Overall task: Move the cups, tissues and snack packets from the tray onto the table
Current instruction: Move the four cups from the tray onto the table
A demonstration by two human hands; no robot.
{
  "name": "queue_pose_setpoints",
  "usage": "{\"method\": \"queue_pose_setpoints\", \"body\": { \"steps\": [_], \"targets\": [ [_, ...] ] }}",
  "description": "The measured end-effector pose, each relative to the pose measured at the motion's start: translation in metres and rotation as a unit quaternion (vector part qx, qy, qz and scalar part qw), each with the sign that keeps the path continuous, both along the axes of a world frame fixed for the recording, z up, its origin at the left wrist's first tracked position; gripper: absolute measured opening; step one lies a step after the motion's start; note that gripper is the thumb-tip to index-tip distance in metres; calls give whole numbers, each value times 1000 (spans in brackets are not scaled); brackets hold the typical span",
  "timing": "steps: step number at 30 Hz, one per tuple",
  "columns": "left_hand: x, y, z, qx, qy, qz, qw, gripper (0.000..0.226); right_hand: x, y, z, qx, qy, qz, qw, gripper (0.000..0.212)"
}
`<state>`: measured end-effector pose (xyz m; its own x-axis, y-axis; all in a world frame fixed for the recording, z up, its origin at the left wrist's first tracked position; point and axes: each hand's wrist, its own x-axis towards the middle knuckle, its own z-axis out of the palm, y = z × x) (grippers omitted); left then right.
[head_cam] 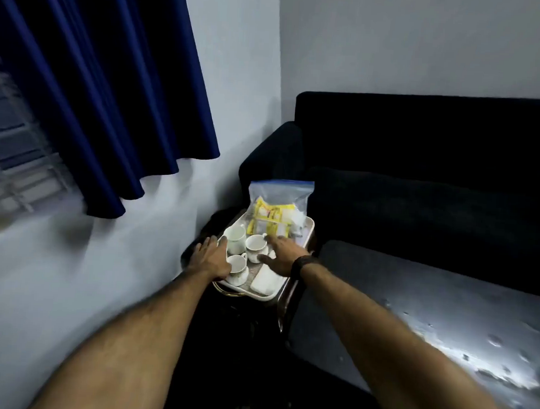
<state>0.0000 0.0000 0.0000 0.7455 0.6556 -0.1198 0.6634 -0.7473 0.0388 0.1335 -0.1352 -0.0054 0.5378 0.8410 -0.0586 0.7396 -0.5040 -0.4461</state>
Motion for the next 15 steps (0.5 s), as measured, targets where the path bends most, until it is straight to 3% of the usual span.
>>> {"method": "queue_pose_setpoints", "body": {
  "steps": [7, 15],
  "targets": [
    [13, 39, -32, -48, 9, 40, 998, 88, -35, 66, -46, -9, 51, -4, 999, 64],
    [31, 67, -58, -89, 24, 32, 995, 66, -41, 109, -64, -47, 17, 2, 999, 63]
  ]
}}
